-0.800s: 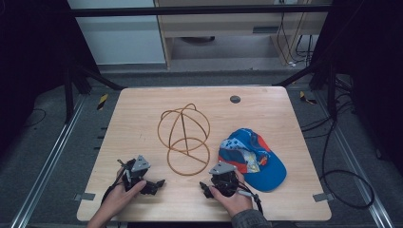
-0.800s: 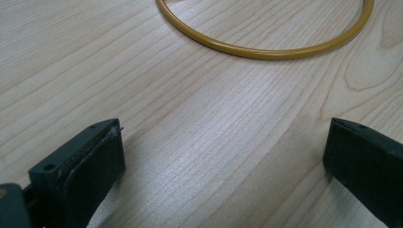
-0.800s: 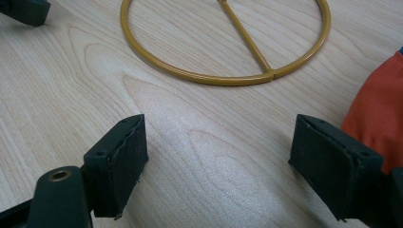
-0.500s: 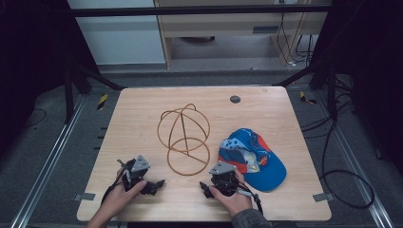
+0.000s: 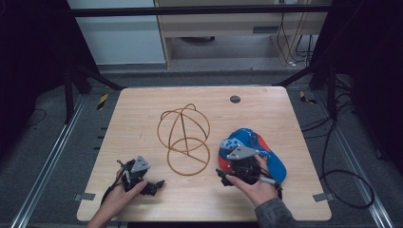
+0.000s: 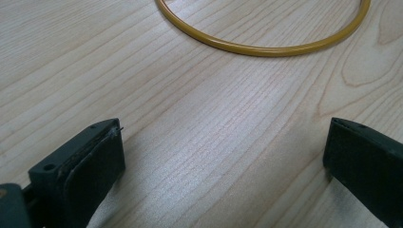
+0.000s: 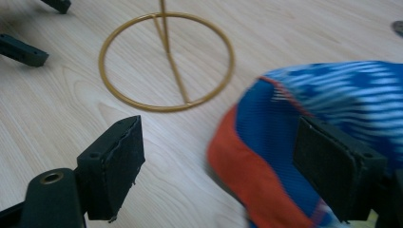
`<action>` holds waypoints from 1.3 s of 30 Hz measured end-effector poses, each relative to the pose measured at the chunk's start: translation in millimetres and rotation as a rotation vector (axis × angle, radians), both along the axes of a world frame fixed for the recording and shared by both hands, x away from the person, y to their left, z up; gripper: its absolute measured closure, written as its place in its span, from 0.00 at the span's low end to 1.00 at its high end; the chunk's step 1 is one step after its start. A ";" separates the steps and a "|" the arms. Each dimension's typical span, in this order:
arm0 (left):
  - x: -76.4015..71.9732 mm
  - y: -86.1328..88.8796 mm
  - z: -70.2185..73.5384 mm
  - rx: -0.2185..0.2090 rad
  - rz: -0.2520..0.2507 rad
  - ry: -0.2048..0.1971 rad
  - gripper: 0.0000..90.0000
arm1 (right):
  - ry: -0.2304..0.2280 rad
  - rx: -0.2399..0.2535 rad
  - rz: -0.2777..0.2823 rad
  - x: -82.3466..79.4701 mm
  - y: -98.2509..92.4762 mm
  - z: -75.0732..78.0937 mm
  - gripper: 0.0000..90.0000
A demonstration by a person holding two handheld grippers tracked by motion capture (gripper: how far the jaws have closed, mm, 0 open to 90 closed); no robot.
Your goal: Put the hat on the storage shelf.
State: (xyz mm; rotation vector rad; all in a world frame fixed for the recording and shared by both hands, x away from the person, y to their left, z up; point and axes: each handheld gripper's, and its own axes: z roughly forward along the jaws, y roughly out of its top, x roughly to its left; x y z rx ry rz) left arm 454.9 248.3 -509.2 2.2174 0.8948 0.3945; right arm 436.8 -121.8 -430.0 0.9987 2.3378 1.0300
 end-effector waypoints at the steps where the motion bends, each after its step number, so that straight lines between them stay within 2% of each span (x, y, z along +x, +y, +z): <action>1: -0.3 -0.2 -0.1 -0.002 0.002 0.000 0.00 | 0.000 0.000 0.000 0.0 0.0 0.0 0.20; 4: -0.5 -0.3 0.0 -0.002 0.003 0.001 0.00 | 0.027 -0.025 -0.023 4.7 -25.4 16.5 0.19; 5: -0.5 -0.3 0.0 -0.002 0.003 0.001 0.00 | 0.027 -0.025 -0.023 4.7 -25.4 16.5 0.19; 8: -0.7 -0.4 -0.2 -0.003 0.005 -0.001 0.00 | 0.041 -0.044 -0.039 6.8 -41.4 24.2 0.18; 9: -0.9 -0.3 -0.3 -0.004 0.005 -0.002 0.00 | 0.062 -0.072 -0.057 11.5 -52.4 26.8 0.18; 10: -0.9 -0.3 -0.3 -0.004 0.005 -0.002 0.00 | 0.062 -0.072 -0.057 11.5 -52.4 26.8 0.18; 12: -1.4 -0.2 -0.3 -0.003 0.004 -0.003 0.00 | 0.096 -0.086 -0.097 20.9 -70.2 27.8 0.18; 14: -1.5 -0.1 -0.3 -0.004 0.003 -0.001 0.00 | 0.109 -0.083 -0.109 24.0 -75.6 27.6 0.18; 15: -1.5 -0.1 -0.2 -0.003 0.003 -0.002 0.00 | 0.139 -0.083 -0.129 30.7 -86.5 27.3 0.18; 17: -1.4 -0.1 -0.2 -0.004 0.002 -0.001 0.00 | 0.147 -0.086 -0.129 33.2 -89.6 27.0 0.18; 18: -1.4 0.0 -0.2 -0.003 0.002 -0.001 0.00 | 0.152 -0.103 -0.138 39.0 -96.1 26.8 0.21; 20: -1.6 -0.1 -0.3 -0.003 0.003 -0.003 0.00 | 0.161 -0.103 -0.143 41.8 -98.4 26.8 0.21; 21: -1.6 -0.1 -0.3 -0.003 0.003 -0.003 0.00 | 0.189 -0.091 -0.143 47.7 -101.9 27.7 0.21; 23: -1.6 -0.1 -0.3 -0.003 0.003 -0.003 0.00 | 0.199 -0.092 -0.142 49.1 -102.4 28.5 0.21; 24: -1.6 -0.1 -0.3 -0.003 0.003 -0.003 0.00 | 0.212 -0.099 -0.138 52.5 -103.2 29.8 0.25; 27: -1.7 -0.1 -0.3 -0.003 0.002 -0.003 0.00 | 0.230 -0.112 -0.133 55.5 -102.5 30.7 0.25; 28: -1.9 0.0 -0.3 -0.003 0.001 -0.003 0.00 | 0.252 -0.107 -0.124 58.3 -100.9 30.9 0.25; 31: -2.2 0.0 -0.3 -0.003 0.001 -0.003 0.00 | 0.259 -0.115 -0.116 60.7 -99.6 30.0 0.27; 34: -2.2 -0.1 -0.3 -0.003 0.002 -0.003 0.00 | 0.282 -0.100 -0.106 62.1 -97.7 28.7 0.32; 39: -2.1 -0.4 -0.2 -0.001 0.000 -0.002 0.00 | 0.299 -0.103 -0.087 66.6 -95.7 26.8 0.34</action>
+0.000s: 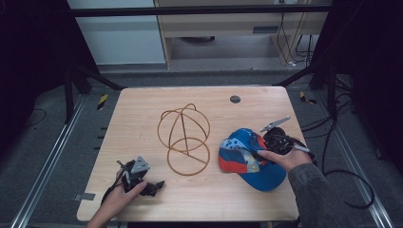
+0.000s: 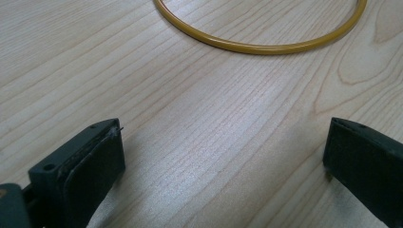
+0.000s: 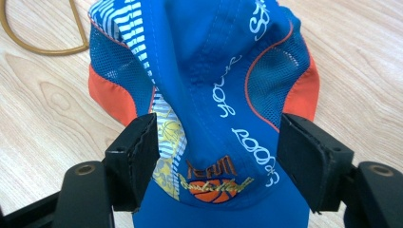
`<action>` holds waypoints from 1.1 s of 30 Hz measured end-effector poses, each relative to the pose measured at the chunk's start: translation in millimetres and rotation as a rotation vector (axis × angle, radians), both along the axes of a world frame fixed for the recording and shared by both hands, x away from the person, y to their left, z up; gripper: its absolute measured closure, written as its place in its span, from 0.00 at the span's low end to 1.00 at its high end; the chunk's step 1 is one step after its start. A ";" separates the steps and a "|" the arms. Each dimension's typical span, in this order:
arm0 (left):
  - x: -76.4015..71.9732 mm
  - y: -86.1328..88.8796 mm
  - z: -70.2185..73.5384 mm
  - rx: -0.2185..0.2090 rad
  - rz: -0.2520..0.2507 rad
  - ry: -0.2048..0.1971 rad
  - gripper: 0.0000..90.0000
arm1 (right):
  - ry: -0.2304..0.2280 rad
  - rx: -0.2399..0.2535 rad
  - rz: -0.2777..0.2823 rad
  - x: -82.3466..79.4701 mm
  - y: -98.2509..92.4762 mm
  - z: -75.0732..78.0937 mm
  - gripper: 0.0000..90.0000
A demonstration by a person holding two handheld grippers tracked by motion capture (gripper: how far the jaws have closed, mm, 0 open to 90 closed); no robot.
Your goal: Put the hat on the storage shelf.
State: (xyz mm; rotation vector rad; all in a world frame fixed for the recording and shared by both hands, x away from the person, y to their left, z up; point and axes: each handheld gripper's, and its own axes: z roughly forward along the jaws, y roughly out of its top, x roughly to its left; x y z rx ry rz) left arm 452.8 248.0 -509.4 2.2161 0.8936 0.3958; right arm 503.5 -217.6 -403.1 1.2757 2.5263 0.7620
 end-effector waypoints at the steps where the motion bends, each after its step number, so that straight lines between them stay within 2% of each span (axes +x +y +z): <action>1: 0.0 -0.1 0.0 0.000 0.000 0.000 0.00 | 0.003 -0.004 0.000 0.7 0.7 -0.8 0.35; 12: 0.0 -0.2 0.0 0.001 -0.001 -0.001 0.00 | 0.022 -0.003 0.005 2.2 5.4 -11.8 0.42; 15: 0.0 -0.3 0.0 0.001 -0.001 0.000 0.00 | 0.043 -0.024 -0.005 4.5 7.4 -14.8 0.45; 18: 0.1 -0.2 0.0 0.001 -0.002 -0.001 0.00 | 0.054 -0.028 -0.011 7.7 7.3 -18.0 0.52; 19: 0.1 -0.2 0.0 0.001 -0.001 -0.001 0.00 | 0.059 -0.016 -0.011 8.5 8.2 -18.9 0.59; 21: 0.1 -0.2 0.0 0.001 -0.002 0.000 0.00 | 0.063 -0.018 -0.009 8.5 8.8 -19.1 0.63; 22: 0.0 -0.3 0.0 0.001 -0.001 -0.001 0.00 | 0.065 -0.021 -0.004 8.6 9.1 -19.3 0.69; 23: 0.0 -0.3 0.0 0.001 -0.001 -0.001 0.00 | 0.072 -0.020 0.005 9.0 9.9 -19.4 0.81; 24: 0.1 -0.3 0.0 0.001 -0.001 -0.001 0.00 | 0.072 -0.020 0.005 9.0 9.9 -19.4 0.81; 26: 0.1 -0.2 0.0 0.000 -0.003 0.000 0.00 | 0.077 -0.010 0.014 9.0 10.5 -18.9 0.92; 29: 0.1 -0.3 0.0 0.001 -0.001 -0.001 0.00 | 0.079 -0.003 0.024 7.6 10.8 -16.0 0.98; 33: 0.0 -0.2 0.0 0.001 -0.002 -0.001 0.00 | 0.073 0.008 0.034 6.4 7.3 -7.9 1.00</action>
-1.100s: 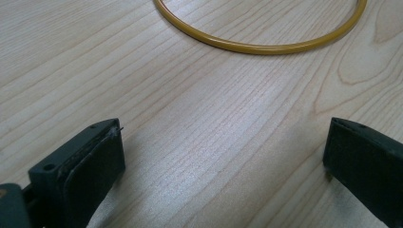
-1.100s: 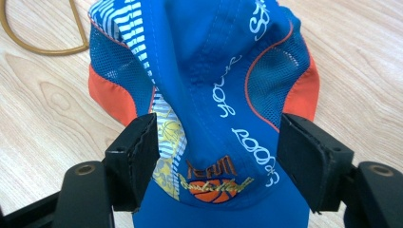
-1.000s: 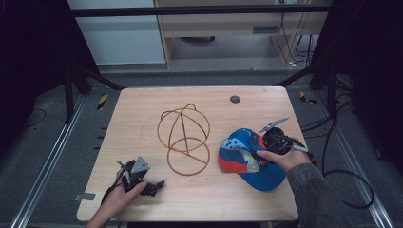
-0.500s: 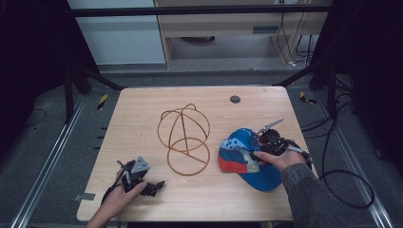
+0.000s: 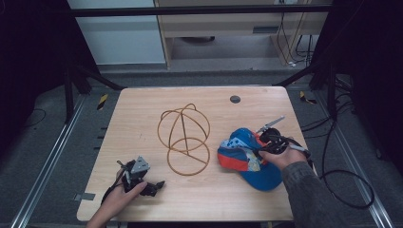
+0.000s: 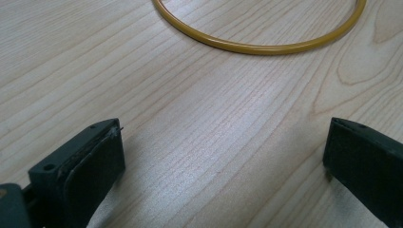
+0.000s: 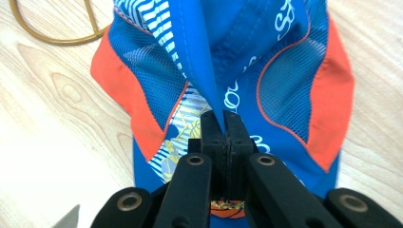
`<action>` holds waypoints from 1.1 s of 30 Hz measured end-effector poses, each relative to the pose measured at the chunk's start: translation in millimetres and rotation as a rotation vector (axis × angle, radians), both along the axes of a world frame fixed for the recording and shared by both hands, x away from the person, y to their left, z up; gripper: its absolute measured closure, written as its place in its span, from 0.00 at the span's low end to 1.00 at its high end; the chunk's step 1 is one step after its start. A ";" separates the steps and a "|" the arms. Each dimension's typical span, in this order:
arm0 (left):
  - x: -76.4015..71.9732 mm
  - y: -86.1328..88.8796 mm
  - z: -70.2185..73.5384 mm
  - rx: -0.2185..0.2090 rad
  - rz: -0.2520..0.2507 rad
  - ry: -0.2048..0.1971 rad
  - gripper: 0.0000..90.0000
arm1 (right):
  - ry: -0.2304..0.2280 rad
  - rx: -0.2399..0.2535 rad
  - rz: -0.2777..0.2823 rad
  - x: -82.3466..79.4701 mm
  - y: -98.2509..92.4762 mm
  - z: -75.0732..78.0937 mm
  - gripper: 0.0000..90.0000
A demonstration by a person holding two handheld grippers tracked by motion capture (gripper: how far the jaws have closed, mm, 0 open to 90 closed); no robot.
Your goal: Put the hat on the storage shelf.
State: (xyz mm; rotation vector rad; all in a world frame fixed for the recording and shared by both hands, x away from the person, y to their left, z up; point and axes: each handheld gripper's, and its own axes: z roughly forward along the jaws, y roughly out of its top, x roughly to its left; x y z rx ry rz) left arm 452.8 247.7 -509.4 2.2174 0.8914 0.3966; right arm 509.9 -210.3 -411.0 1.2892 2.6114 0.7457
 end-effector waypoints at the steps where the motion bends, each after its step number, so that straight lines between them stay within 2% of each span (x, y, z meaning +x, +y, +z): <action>1: 0.0 0.0 0.0 0.000 0.000 0.000 0.00 | -0.014 -0.001 0.006 -1.2 -2.1 6.0 1.00; 4: 0.0 -0.2 -0.2 -0.004 0.002 0.000 0.00 | -0.029 0.007 0.011 -3.9 -4.1 14.2 1.00; 16: -0.2 -0.4 -0.3 -0.006 0.004 -0.001 0.00 | -0.107 0.028 0.038 -21.0 -13.2 75.9 1.00; 26: -0.1 -0.4 -0.1 -0.004 0.003 -0.002 0.00 | -0.175 0.021 0.045 -26.0 -16.7 112.4 1.00; 33: -0.2 -0.4 -0.1 -0.004 0.003 -0.002 0.00 | -0.223 0.037 0.055 -30.7 -18.4 138.9 1.00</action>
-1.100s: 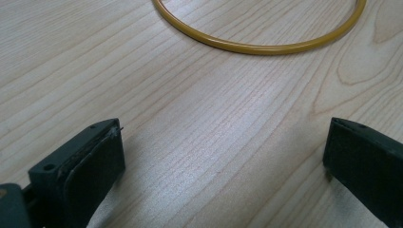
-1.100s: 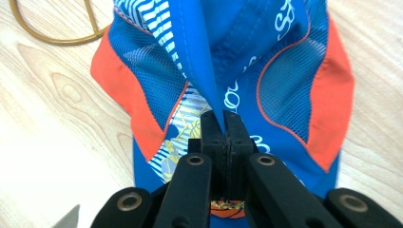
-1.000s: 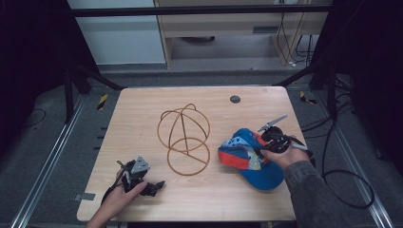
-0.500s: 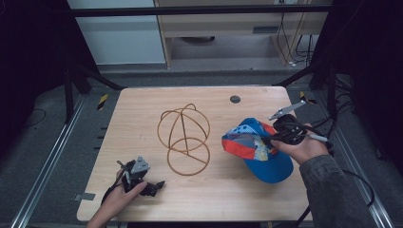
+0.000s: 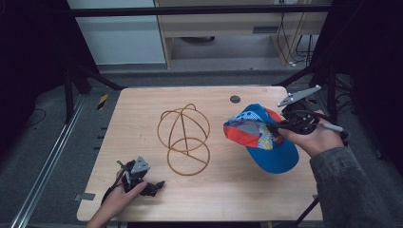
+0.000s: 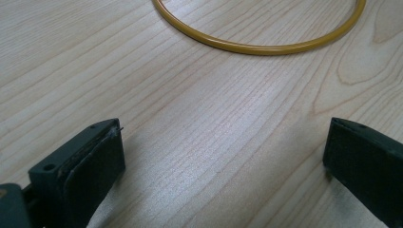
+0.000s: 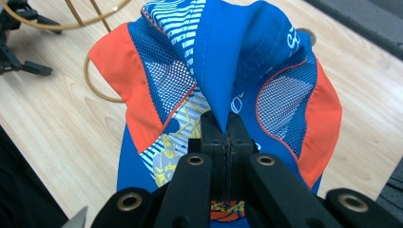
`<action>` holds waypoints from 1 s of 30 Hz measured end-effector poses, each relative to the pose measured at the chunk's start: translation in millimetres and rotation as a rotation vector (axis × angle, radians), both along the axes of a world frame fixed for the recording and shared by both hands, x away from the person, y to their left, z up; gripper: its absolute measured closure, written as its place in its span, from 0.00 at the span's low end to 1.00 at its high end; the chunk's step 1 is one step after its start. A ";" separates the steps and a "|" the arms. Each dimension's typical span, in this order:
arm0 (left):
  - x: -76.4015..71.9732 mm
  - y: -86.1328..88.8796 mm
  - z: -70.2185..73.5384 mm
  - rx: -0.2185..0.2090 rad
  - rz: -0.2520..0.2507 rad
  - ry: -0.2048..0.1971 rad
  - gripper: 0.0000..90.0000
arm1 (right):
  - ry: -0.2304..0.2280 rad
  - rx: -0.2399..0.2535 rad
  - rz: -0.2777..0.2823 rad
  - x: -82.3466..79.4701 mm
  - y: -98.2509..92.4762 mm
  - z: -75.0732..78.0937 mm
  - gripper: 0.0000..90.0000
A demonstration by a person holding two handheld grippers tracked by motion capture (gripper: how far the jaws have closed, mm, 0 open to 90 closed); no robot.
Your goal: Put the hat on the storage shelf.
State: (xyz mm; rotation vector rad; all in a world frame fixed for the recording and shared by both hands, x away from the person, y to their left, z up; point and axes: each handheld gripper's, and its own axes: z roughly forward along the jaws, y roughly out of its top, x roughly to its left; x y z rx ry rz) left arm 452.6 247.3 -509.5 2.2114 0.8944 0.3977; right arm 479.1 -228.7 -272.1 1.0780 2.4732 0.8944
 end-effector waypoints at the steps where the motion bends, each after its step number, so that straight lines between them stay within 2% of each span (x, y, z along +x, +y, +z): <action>1: 0.0 0.0 0.0 0.000 0.000 0.000 0.00 | -0.006 -0.008 0.001 -0.4 -0.2 3.7 1.00; 5: 0.1 0.1 0.2 0.002 -0.001 0.002 0.00 | -0.032 -0.005 0.005 -4.6 1.2 20.4 1.00; 15: 0.1 0.1 0.2 0.002 -0.002 0.002 0.00 | -0.079 0.005 0.018 -7.5 5.1 43.4 1.00; 30: 0.2 -0.1 0.2 0.002 -0.002 0.002 0.00 | -0.129 0.020 0.026 -2.9 15.1 66.6 1.00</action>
